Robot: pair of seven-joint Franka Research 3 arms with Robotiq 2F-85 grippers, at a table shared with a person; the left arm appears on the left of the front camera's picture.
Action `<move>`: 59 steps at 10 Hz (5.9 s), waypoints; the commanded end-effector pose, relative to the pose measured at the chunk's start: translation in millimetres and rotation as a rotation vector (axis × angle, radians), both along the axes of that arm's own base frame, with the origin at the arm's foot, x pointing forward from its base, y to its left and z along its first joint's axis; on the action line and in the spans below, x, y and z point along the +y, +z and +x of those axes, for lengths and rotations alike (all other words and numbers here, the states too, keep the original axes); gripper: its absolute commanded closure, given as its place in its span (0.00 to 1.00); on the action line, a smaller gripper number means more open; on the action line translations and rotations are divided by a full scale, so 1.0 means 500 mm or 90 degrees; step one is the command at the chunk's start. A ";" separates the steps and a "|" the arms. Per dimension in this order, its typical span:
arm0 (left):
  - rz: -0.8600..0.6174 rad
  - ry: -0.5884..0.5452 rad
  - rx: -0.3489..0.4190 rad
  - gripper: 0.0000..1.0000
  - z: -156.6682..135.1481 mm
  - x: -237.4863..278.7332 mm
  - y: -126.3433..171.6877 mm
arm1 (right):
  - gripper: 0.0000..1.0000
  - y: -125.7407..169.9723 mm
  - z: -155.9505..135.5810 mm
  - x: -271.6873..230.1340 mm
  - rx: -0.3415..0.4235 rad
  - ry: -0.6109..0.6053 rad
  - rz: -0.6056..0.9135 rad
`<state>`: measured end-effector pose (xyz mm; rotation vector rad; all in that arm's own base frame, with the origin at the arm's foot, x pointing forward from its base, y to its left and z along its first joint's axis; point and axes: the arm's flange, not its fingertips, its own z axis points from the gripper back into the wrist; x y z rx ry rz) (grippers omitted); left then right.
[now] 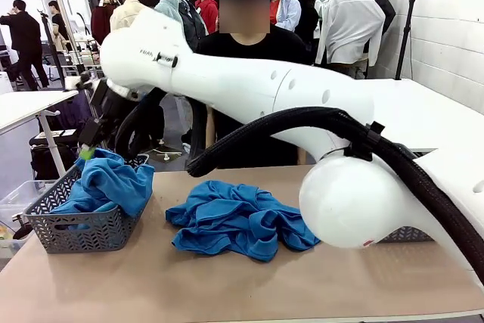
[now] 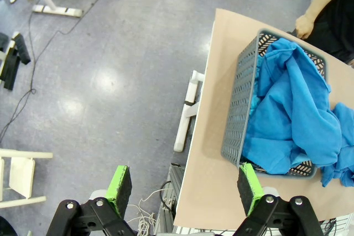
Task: Sort the tops and bottoms.
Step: Lift clothes from the center of the table with your left hand.
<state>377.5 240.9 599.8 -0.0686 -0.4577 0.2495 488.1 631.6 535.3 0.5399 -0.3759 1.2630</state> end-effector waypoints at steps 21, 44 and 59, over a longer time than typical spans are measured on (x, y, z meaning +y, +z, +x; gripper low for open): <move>0.000 -0.001 -0.003 0.00 0.001 -0.001 0.003 | 0.00 -0.024 -0.226 -1.161 0.112 -1.118 -0.178; 0.100 -0.323 0.018 0.00 0.044 -0.362 0.026 | 0.00 0.132 -0.132 -1.375 -0.027 -1.096 -0.325; 0.045 -0.489 0.040 0.00 0.058 -0.574 0.003 | 0.00 0.132 -0.132 -1.375 -0.027 -1.096 -0.325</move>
